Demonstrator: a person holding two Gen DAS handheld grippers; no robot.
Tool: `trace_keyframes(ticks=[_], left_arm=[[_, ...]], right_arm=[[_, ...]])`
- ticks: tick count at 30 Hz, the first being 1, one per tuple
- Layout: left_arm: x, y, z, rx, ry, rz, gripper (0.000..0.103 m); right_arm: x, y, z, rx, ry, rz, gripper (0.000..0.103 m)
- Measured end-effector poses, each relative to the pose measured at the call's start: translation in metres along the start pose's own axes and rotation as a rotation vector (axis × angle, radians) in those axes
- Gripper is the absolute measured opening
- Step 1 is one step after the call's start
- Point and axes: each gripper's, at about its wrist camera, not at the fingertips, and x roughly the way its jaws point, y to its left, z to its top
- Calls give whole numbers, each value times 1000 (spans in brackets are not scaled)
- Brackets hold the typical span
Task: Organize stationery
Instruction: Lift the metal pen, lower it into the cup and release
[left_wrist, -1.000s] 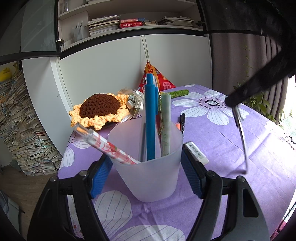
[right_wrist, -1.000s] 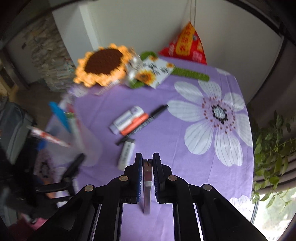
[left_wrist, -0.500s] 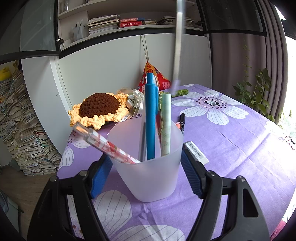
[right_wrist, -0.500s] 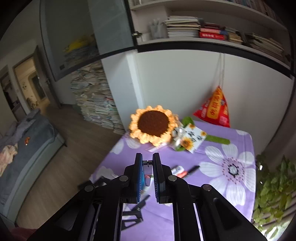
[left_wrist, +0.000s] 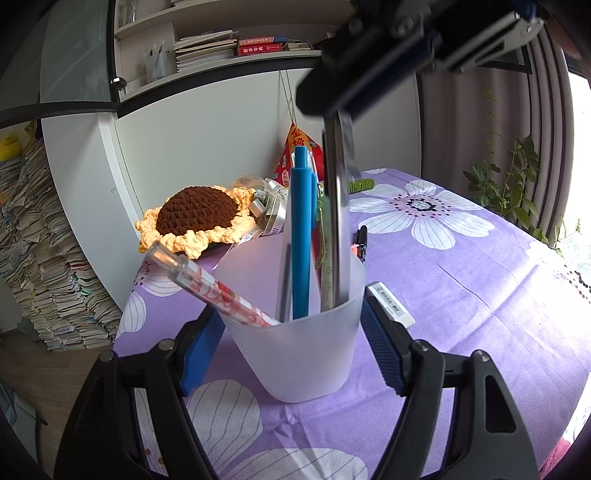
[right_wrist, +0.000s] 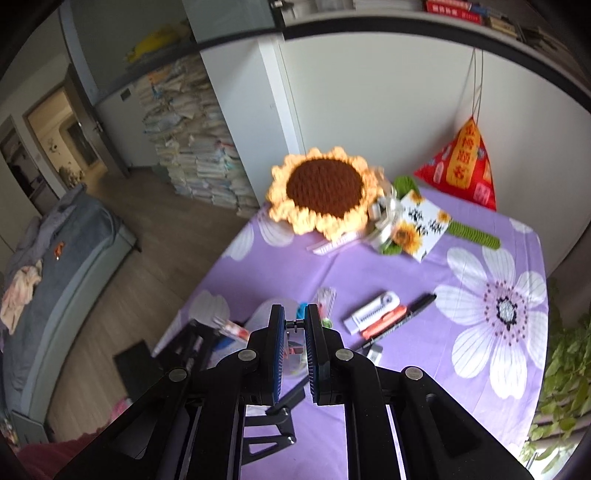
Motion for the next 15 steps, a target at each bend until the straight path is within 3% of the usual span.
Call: trace_keyframes(ticks=[9, 15], left_arm=[[0, 0, -1, 1, 3, -9, 73], [0, 1, -1, -1, 5, -10, 73]], right_arm=[[25, -11, -14, 27, 100, 3, 12], [16, -18, -12, 65, 83, 33, 12]])
